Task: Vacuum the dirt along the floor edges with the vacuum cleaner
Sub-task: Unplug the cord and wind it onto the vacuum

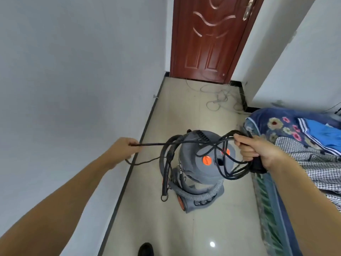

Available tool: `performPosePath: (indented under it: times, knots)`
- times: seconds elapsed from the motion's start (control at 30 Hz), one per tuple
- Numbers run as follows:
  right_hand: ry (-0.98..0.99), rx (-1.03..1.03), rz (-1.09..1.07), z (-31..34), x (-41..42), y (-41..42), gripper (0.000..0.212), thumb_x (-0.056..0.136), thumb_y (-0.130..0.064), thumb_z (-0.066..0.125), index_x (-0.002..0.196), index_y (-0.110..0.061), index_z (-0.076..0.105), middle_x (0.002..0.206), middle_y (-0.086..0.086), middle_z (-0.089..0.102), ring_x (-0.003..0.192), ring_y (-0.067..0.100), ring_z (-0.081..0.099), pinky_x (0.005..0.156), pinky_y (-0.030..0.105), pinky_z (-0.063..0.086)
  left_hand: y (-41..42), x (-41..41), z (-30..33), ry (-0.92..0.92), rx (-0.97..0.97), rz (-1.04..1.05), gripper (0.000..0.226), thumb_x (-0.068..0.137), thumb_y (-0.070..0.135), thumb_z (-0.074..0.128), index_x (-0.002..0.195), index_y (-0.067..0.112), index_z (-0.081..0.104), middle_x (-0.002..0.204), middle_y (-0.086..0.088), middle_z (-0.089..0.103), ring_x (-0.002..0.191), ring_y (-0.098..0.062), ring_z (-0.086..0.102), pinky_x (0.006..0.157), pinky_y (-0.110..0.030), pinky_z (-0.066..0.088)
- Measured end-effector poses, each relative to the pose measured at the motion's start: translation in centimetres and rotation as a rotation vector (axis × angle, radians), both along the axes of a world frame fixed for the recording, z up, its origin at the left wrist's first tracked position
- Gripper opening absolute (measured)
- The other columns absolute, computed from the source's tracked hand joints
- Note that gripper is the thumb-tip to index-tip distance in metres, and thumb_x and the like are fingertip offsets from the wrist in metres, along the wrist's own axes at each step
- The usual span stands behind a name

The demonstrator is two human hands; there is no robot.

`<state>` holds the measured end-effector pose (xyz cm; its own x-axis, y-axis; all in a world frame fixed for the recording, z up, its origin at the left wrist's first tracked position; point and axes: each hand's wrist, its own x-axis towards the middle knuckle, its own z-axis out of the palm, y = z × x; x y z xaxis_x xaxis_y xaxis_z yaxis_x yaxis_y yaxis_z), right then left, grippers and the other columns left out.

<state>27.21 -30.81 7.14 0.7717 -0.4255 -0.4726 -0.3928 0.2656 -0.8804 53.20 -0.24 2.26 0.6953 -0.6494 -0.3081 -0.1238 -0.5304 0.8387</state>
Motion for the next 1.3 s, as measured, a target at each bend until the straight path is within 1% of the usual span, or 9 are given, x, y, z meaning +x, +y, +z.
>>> performPosePath:
  times: [0.13,0.3,0.47,0.57,0.73,1.03,1.17,1.23,1.3]
  knots:
    - [0.007,0.208,-0.287,-2.0,2.3,0.1,0.035,0.1,-0.028,0.044,0.068,-0.013,0.042,0.033,-0.011,0.022,0.024,0.003,0.019,0.031,0.014,0.021,-0.3,4.3,-1.6,0.032,0.082,-0.161,0.028,0.092,0.029,0.063,0.069,0.012,0.06,0.053,0.012,0.05,0.052,-0.002,0.049,0.059,-0.015,0.045]
    - [-0.211,0.764,-0.871,-2.7,3.6,0.0,0.039,0.101,-0.018,0.041,0.062,-0.013,0.04,0.031,-0.005,0.036,0.021,0.004,0.033,0.028,0.012,0.03,-0.5,6.5,-5.7,-0.14,0.199,-0.268,0.038,0.1,0.027,0.047,0.084,-0.005,0.061,0.07,-0.007,0.056,0.063,-0.012,0.049,0.064,-0.022,0.038]
    - [-0.435,0.579,-1.094,-2.3,6.7,-1.0,0.032,0.105,-0.02,0.03,0.084,-0.008,0.05,0.053,0.001,0.067,0.046,0.012,0.066,0.047,0.024,0.055,-6.3,1.4,-6.0,-0.358,0.448,-0.944,0.035,0.102,0.026,0.041,0.07,0.012,0.048,0.064,0.001,0.041,0.059,-0.012,0.037,0.058,-0.02,0.03]
    - [-0.186,-0.002,-0.804,-2.8,10.3,-1.2,0.032,0.104,-0.024,0.038,0.083,-0.005,0.054,0.071,0.007,0.073,0.064,0.02,0.072,0.061,0.03,0.058,-11.5,-2.8,-4.7,-0.553,0.415,-1.295,0.033,0.1,0.03,0.042,0.072,0.014,0.049,0.067,0.0,0.049,0.06,-0.017,0.041,0.062,-0.031,0.035]
    - [0.229,-0.759,0.332,-5.0,13.4,-0.8,0.04,0.102,-0.024,0.043,0.072,-0.008,0.065,0.055,-0.011,0.065,0.054,-0.003,0.06,0.061,0.018,0.046,-19.1,-0.5,-2.1,-0.709,0.111,-1.235,0.025,0.099,0.023,0.047,0.082,0.014,0.062,0.08,-0.002,0.061,0.07,-0.015,0.053,0.066,-0.035,0.047]
    - [-0.016,0.008,0.194,-6.2,16.5,-6.2,0.025,0.099,-0.015,0.051,0.076,-0.006,0.052,0.056,0.0,0.054,0.047,0.014,0.047,0.055,0.023,0.047,-25.1,7.5,-4.1,-0.501,0.079,-0.843,0.042,0.093,0.048,0.048,0.085,0.011,0.064,0.084,-0.004,0.064,0.081,-0.019,0.061,0.075,-0.034,0.048]
    - [0.15,-0.279,0.433,-5.1,17.1,-10.4,0.03,0.089,-0.015,0.059,0.065,-0.008,0.042,0.054,0.006,0.038,0.049,0.019,0.032,0.058,0.025,0.038,-27.8,11.2,-3.8,-0.246,0.044,-0.555,0.02,0.098,0.029,0.053,0.111,0.019,0.063,0.097,0.01,0.06,0.093,-0.012,0.058,0.082,-0.022,0.046]
    - [0.231,-0.346,0.441,-4.7,17.4,-11.8,0.026,0.083,-0.018,0.061,0.066,-0.008,0.045,0.053,0.005,0.043,0.048,0.017,0.038,0.058,0.026,0.038,-29.9,11.7,-2.9,-0.152,-0.039,-0.65,0.053,0.091,0.038,0.062,0.139,0.033,0.039,0.127,0.029,0.045,0.119,0.007,0.044,0.097,-0.008,0.035]
    - [0.239,-0.305,0.415,-3.9,17.9,-12.9,0.024,0.081,-0.018,0.062,0.065,-0.01,0.046,0.053,0.003,0.045,0.048,0.014,0.041,0.055,0.027,0.036,-32.3,10.5,-2.2,-0.261,-0.095,-0.964,0.093,0.08,0.045,0.073,0.149,0.039,0.012,0.144,0.041,0.006,0.133,0.025,0.004,0.104,0.003,0.007]
